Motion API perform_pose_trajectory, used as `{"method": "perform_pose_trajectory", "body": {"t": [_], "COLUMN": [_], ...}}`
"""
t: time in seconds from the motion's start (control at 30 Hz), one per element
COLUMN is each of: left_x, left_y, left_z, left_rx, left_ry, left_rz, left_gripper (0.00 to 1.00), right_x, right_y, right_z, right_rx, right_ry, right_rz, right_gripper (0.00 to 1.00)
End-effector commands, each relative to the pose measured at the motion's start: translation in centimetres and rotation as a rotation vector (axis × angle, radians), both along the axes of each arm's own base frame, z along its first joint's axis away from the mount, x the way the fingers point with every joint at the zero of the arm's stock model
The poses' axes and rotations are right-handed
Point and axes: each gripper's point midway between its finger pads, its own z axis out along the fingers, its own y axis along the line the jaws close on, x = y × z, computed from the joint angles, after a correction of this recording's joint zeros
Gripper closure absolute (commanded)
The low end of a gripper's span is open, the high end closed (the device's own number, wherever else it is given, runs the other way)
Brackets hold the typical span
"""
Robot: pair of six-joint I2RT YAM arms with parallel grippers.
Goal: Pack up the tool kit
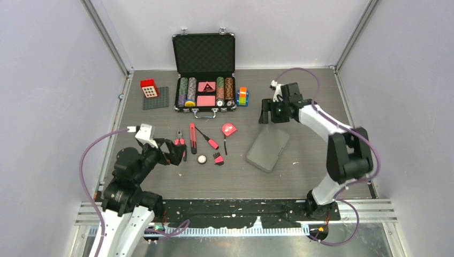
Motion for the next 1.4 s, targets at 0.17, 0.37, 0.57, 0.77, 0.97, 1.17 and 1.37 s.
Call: {"method": "perform_pose_trajectory", "body": {"t": [0.17, 0.37, 0.57, 0.77, 0.97, 1.17, 1.37], "left_x": [1.5, 2.9, 3.2, 3.2, 3.4, 3.5, 4.1], "left_y": [-5.5, -8.3, -10.8, -12.2, -13.5, -15.3, -18.1], "left_z": [2.8, 0.7, -1.8, -3.6, -4.5, -6.2, -7.4], "left_rx": [-0.212, -0.212, -0.173, -0.197, -0.199, -0.162, -0.142], "left_ry": [0.140, 0.234, 0.297, 0.302, 0.305, 0.341, 0.376], "left_rz": [-0.203, -0.235, -0.236, -0.225, -0.236, -0.271, -0.283], "left_gripper": [0.00, 0.00, 0.00, 0.01, 0.01, 0.01, 0.01], "right_x": [-5.1, -9.8, -8.4, -5.3, -4.0, -4.9, -7.1], "right_y": [-2.5, -4.7, -5.2, -5.5, -4.0, 0.5, 3.6], "right_z": [8.9, 8.6, 6.1, 4.1, 0.1, -1.0, -0.9], "right_rx": [0.076, 0.107, 0.108, 0.105, 0.089, 0.164, 0.190], "right_ry": [-0.156, -0.243, -0.220, -0.189, -0.088, -0.060, -0.054], "right_rz": [-0.271, -0.360, -0.443, -0.501, -0.421, -0.165, 0.025], "right_gripper": [0.11, 0.05, 0.01, 0.01, 0.02, 0.01, 0.10]}}
